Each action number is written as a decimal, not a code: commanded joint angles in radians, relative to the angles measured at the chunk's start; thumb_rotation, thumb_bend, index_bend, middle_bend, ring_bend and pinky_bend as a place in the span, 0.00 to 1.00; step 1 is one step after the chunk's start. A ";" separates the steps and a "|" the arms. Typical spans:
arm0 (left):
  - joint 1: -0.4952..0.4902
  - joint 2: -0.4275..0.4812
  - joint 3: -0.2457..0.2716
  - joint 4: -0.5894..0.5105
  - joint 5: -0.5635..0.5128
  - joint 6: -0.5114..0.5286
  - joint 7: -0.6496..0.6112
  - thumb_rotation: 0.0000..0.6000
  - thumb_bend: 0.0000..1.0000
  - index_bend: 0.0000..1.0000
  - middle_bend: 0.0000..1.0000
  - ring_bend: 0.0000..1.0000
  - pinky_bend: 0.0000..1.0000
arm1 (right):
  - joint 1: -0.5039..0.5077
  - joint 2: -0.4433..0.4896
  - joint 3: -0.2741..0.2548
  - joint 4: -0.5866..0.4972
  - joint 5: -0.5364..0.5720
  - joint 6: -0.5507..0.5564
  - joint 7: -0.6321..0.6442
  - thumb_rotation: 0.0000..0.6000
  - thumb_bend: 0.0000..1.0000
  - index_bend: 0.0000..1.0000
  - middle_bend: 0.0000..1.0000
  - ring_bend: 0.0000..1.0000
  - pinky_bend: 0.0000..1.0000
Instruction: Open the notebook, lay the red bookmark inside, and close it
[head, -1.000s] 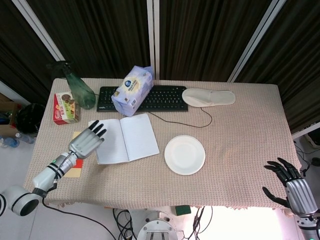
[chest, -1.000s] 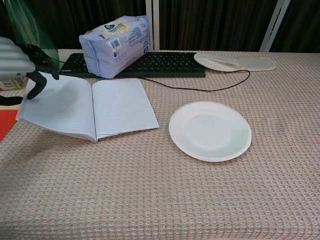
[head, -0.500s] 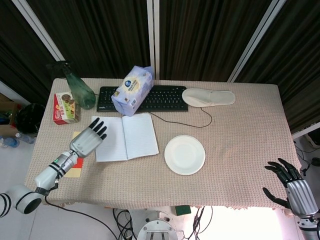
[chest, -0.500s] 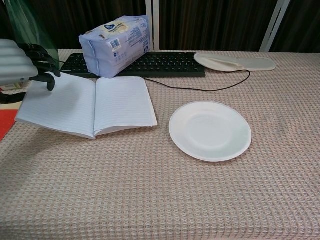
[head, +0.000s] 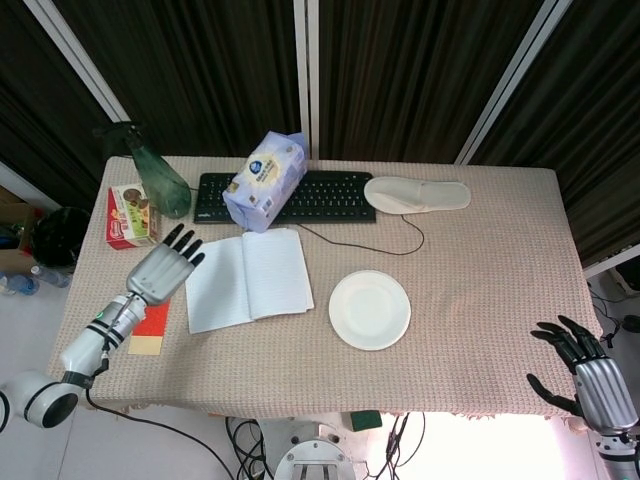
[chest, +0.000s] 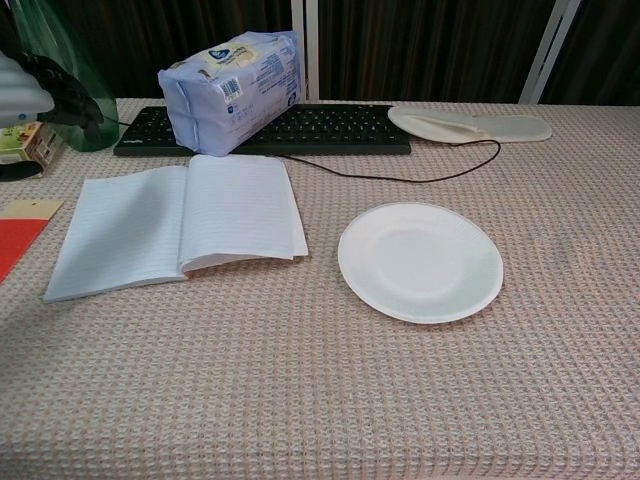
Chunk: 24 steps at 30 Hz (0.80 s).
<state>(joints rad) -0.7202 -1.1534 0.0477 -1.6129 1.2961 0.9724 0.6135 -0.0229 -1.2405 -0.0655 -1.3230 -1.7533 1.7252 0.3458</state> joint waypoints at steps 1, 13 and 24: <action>0.008 0.019 -0.008 -0.017 -0.056 -0.021 0.023 1.00 0.38 0.25 0.14 0.09 0.09 | 0.002 -0.001 0.000 0.001 0.001 -0.003 0.002 1.00 0.21 0.29 0.21 0.10 0.19; -0.035 -0.102 -0.068 0.018 -0.061 -0.098 -0.103 1.00 0.42 0.25 0.17 0.09 0.09 | 0.013 -0.010 -0.001 0.005 0.001 -0.023 0.001 1.00 0.21 0.29 0.21 0.10 0.19; -0.136 -0.213 -0.085 0.063 -0.263 -0.168 0.136 1.00 0.49 0.28 0.21 0.09 0.09 | 0.005 -0.007 -0.001 0.009 0.014 -0.021 0.009 1.00 0.21 0.29 0.21 0.10 0.19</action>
<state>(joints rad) -0.8300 -1.3446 -0.0403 -1.5582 1.1042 0.8160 0.6760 -0.0177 -1.2476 -0.0666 -1.3138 -1.7395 1.7043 0.3549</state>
